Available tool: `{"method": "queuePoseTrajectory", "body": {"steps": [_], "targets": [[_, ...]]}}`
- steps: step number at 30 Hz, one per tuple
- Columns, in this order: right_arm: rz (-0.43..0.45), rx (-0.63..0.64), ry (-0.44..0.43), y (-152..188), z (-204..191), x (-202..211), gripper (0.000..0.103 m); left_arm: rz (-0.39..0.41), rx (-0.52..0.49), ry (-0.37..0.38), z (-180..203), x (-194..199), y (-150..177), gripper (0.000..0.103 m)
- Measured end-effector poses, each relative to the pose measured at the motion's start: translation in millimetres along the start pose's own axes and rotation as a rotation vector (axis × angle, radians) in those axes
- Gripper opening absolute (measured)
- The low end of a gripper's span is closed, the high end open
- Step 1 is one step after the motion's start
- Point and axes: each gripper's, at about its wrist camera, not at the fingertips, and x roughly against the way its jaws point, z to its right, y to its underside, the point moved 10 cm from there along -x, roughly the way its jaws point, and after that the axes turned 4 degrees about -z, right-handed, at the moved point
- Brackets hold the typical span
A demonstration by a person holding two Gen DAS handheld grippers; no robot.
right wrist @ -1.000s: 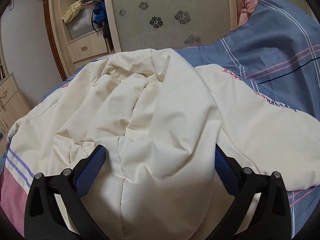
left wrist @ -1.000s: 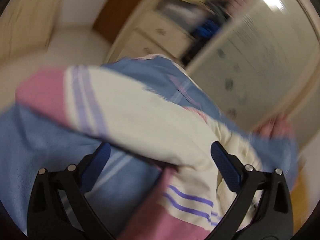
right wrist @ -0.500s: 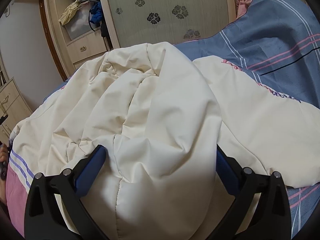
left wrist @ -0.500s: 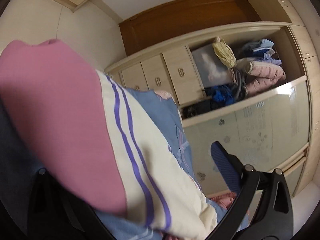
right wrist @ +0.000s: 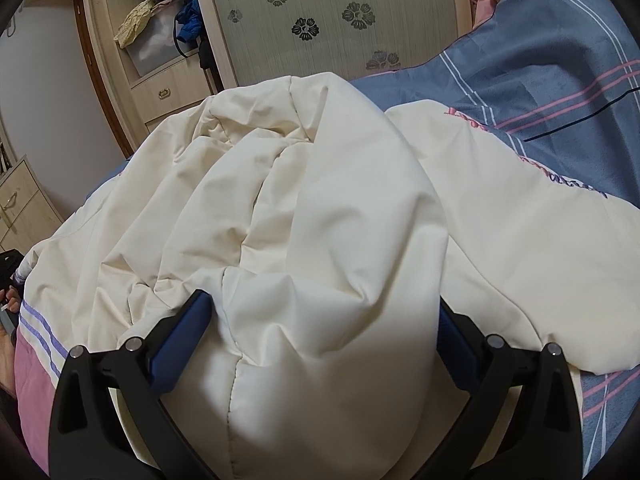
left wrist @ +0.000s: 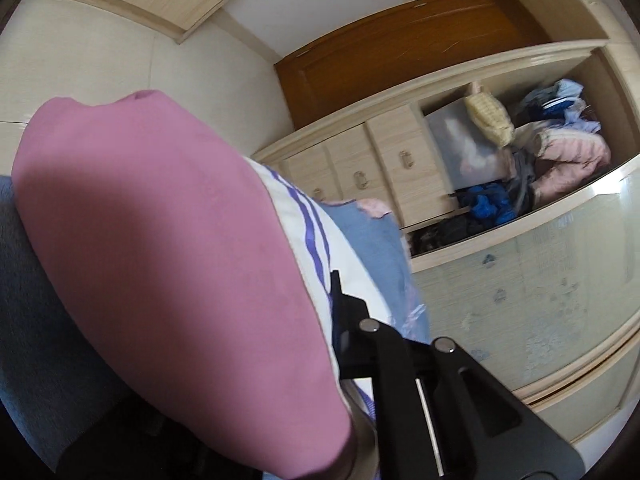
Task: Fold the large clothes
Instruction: 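Grasp the pink sleeve cuff with the left gripper and lift it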
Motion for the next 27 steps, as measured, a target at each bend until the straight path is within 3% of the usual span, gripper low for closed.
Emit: {"method": "queuePoseTrajectory", "body": {"steps": [9,13,15,18,21,26,27], "targets": [[-0.016,-0.017,0.004,1.8,1.9,2.4,0.102,0.102,-0.250,0.057,72.1,52.3,7.1,0.006],[-0.031,-0.001,0.028,0.7,1.1,8.1,0.102,0.182,-0.468,-0.002,124.9,78.9,24.4,0.006],[-0.030,0.006,0.046,-1.1,1.8,13.2,0.102,0.245,-0.625,-0.041,158.8,92.5,43.4,0.006],[0.013,0.006,0.092,-9.4,9.5,29.4,0.102,0.294,-0.841,-0.007,211.8,109.5,90.1,0.006],[0.062,-0.026,0.117,-18.5,25.3,45.9,0.102,0.277,-1.011,0.058,258.0,120.4,154.4,0.006],[0.116,-0.134,0.175,-27.2,70.3,72.0,0.102,0.191,-1.316,0.147,302.4,127.1,303.0,0.006],[0.123,-0.166,0.189,-27.4,82.7,78.6,0.102,0.157,-1.407,0.164,303.2,124.2,347.1,0.006]]}}
